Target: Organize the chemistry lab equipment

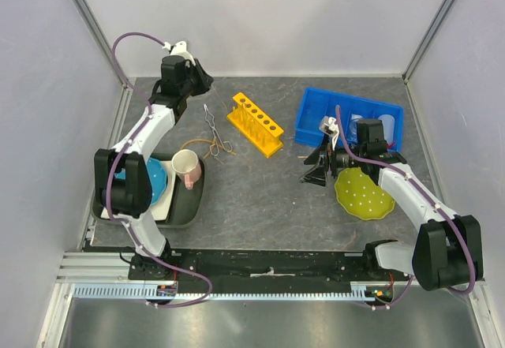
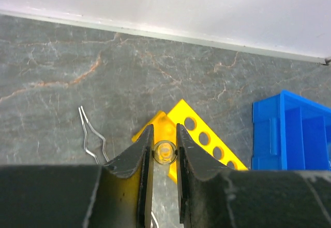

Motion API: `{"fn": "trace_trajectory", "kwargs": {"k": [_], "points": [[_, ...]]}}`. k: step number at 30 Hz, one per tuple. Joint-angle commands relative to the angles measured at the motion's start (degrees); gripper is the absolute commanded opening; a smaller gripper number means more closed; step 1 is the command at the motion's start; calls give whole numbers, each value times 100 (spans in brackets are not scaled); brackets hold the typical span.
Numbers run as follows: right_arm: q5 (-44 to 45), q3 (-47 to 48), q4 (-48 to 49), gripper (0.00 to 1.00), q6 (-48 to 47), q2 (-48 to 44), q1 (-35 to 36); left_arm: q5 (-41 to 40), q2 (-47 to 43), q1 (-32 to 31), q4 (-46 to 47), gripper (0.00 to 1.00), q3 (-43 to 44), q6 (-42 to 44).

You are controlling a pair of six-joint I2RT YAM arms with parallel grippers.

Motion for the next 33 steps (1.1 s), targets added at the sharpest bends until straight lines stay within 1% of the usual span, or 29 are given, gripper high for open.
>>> {"fn": "trace_trajectory", "kwargs": {"k": [1, 6, 16, 33], "points": [[-5, 179, 8, 90, -266, -80, -33, -91, 374, 9, 628, 11, 631, 295], [-22, 205, -44, 90, -292, 25, -42, 23, 787, 9, 646, 11, 904, 286], [4, 249, -141, 91, -363, 122, -34, 296, 1174, 9, 681, 11, 1159, 198], [39, 293, -273, 91, -503, 228, -34, 639, 1280, 9, 778, 11, 1063, -13]]}}
